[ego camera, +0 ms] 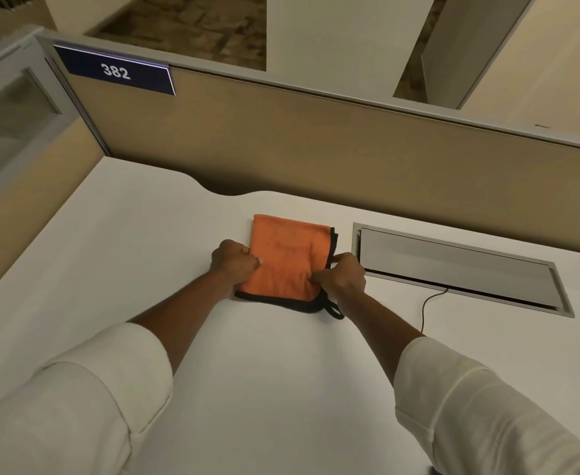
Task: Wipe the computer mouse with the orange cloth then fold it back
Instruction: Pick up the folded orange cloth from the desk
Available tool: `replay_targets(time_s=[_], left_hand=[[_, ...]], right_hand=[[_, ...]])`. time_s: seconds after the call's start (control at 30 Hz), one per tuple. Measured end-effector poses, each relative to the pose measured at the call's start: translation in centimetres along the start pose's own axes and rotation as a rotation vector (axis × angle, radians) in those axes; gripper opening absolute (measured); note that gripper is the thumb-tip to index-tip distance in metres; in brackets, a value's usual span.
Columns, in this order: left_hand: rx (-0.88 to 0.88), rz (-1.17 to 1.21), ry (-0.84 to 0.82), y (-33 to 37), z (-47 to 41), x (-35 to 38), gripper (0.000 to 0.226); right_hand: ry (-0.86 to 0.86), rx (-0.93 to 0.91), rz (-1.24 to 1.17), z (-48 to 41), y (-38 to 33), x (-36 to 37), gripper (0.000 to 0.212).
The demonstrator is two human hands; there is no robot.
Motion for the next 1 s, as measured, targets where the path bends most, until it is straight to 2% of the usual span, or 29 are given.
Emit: replay_targets(time_s=[0.1, 0.23, 0.4, 0.5, 0.63, 0.87, 0.93, 1.0], left_hand=[[-0.017, 0.07, -0.01, -0.4, 0.3, -0.8, 0.024], [-0.044, 0.206, -0.041, -1.0, 1.6, -2.0, 0.029], [0.049, 0.35, -0.02, -0.7, 5.7, -3.4, 0.013], [0.096, 0.422, 0.017, -0.8, 8.7, -3.7, 0.014], [0.191, 0.471, 0.08, -0.7, 13.7, -3.9, 0.022], [0.359, 0.566, -0.145, 0.0, 22.8, -1.0, 0.013], [0.341, 0.616, -0.208, 0.1, 25.6, 0.5, 0.009], [0.301, 0.645, -0.208, -0.1, 28.4, 2.2, 0.011]], right_hand=[[-0.078, 0.044, -0.152, 0.4, 0.1, 0.3, 0.031], [-0.154, 0.081, -0.413, 1.9, 1.0, -0.7, 0.023], [-0.261, -0.037, -0.621, 5.3, 2.5, -3.3, 0.038], [-0.221, -0.15, -0.649, 7.9, 4.0, -5.4, 0.039], [-0.063, -0.257, -0.584, 12.2, 6.7, -8.7, 0.03], [0.118, -0.488, -0.58, 20.1, 13.1, -14.5, 0.038], [0.081, -0.573, -0.586, 21.8, 15.2, -15.9, 0.036], [0.051, -0.581, -0.618, 23.4, 17.8, -17.0, 0.031]])
Point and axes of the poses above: each hand's wrist, its own z-axis away from the middle knuckle, its own x-axis out of the palm, y = z × x, the point moved 6 cm from there along -z, towards the middle knuckle, and after that the axes turned 15 degrees about z, right-handed, at the moved point
